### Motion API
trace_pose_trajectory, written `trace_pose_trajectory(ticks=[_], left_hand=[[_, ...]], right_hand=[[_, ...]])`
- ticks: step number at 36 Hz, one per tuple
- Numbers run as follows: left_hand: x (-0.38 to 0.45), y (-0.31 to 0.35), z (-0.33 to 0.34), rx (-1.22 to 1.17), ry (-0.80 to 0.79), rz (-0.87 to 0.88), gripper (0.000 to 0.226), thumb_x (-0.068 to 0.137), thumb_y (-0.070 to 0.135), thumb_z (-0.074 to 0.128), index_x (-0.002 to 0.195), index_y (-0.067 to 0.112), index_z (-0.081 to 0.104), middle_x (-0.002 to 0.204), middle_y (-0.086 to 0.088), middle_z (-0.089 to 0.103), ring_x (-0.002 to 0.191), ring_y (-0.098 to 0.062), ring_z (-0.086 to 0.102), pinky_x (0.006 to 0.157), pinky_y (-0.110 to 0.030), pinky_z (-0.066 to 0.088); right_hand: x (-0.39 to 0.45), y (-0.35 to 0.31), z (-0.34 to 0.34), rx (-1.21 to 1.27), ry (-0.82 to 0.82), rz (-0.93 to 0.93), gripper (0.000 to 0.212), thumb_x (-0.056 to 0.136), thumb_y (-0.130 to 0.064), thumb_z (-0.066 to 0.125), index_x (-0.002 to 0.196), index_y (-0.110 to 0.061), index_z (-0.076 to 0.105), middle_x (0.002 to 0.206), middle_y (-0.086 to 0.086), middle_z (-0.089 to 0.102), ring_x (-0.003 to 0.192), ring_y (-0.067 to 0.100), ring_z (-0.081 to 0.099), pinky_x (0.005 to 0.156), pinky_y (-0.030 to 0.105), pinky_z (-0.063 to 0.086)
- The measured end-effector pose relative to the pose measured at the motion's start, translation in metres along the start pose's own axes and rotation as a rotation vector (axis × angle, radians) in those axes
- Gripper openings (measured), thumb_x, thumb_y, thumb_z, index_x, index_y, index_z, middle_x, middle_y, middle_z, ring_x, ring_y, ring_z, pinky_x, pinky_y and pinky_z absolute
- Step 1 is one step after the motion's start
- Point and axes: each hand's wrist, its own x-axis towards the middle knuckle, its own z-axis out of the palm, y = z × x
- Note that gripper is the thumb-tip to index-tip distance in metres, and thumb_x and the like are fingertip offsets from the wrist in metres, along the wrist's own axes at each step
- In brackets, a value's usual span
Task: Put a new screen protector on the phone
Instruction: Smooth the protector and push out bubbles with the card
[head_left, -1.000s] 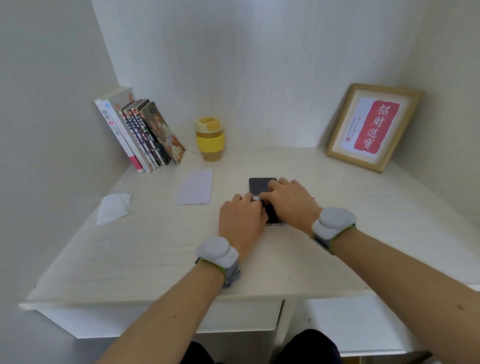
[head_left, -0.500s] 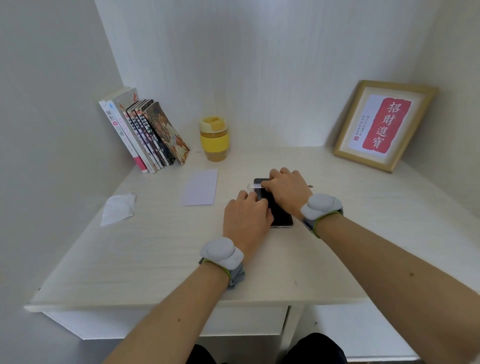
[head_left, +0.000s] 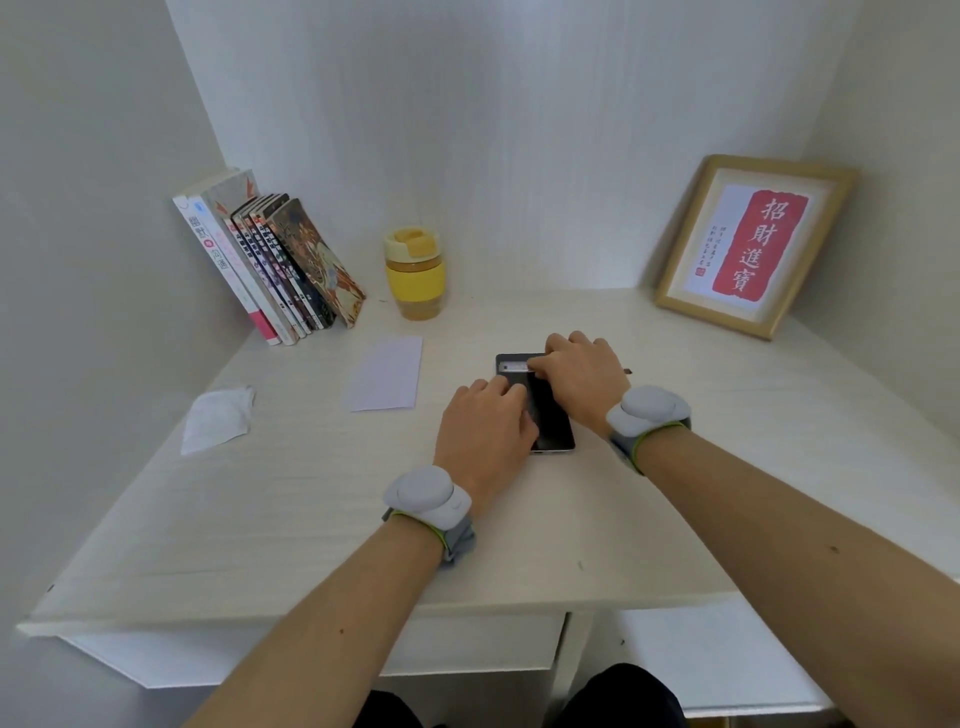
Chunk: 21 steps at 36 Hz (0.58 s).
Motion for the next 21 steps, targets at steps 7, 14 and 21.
trace_pose_trajectory(ticks=[7,14,21], left_hand=[[0.001,-0.008,0.002,-0.059,-0.029,0.016,0.013,0.085,0.021,0.054,0.076,0.014,0.048,0.078,-0.003,0.054,0.069,-0.02,0.045,0.068,-0.035,0.043],[0.001,-0.011,0.002,-0.073,-0.085,0.039,0.023,0.09,0.026,0.049,0.105,0.013,0.058,0.1,-0.003,0.057,0.084,-0.019,0.053,0.076,-0.033,0.045],[0.001,-0.009,0.002,-0.071,-0.112,0.016,0.029,0.093,0.027,0.046,0.111,0.014,0.064,0.105,-0.003,0.055,0.093,-0.02,0.052,0.082,-0.032,0.041]], right_hand=[[0.021,0.006,0.004,-0.024,-0.023,0.038,0.029,0.097,-0.015,0.042,0.109,-0.025,0.065,0.113,0.003,0.055,0.105,0.028,0.049,0.079,0.036,0.034],[0.007,0.013,0.012,-0.104,0.073,0.033,0.03,0.09,-0.01,0.049,0.113,-0.026,0.061,0.11,0.001,0.054,0.098,0.026,0.049,0.076,0.035,0.035],[-0.009,0.027,0.001,-0.114,0.174,0.111,0.04,0.09,-0.002,0.047,0.124,-0.021,0.055,0.109,0.005,0.057,0.095,0.028,0.052,0.077,0.036,0.035]])
